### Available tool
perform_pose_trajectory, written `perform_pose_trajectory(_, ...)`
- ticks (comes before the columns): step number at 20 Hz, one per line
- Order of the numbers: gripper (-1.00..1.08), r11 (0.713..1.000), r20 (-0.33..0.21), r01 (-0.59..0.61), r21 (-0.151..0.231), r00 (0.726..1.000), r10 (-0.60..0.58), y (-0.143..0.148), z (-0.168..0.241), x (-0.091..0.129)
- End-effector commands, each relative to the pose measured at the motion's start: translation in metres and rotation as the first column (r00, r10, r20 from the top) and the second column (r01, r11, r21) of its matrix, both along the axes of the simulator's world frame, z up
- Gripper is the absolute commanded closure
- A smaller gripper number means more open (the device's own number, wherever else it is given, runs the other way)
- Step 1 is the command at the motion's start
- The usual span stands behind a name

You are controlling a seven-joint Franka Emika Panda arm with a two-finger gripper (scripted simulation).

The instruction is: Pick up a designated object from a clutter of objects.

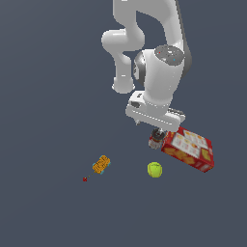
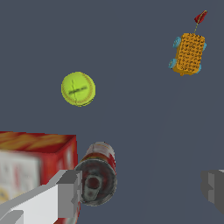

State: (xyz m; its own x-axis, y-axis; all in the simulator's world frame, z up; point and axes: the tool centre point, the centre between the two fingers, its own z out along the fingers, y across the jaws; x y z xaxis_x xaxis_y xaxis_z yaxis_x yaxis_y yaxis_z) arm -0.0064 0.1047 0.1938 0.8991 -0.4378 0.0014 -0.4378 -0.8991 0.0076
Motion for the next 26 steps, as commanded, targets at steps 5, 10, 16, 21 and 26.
perform_pose_trajectory(5,-0.92,0.994,0.002,0.109,0.001,0.994,-0.109,0.026,-0.027,-0.009)
perform_pose_trajectory(10,-0.92,0.983,0.003,0.182,0.003,0.983,-0.182,0.043,-0.044,-0.016)
perform_pose_trajectory(16,-0.92,0.97,0.003,0.241,0.006,0.97,-0.241,0.057,-0.058,-0.024)
perform_pose_trajectory(21,-0.92,0.964,0.002,0.268,0.007,0.964,-0.268,0.063,-0.065,-0.027)
perform_pose_trajectory(26,-0.92,0.963,0.002,0.271,0.007,0.963,-0.271,0.064,-0.066,-0.028)
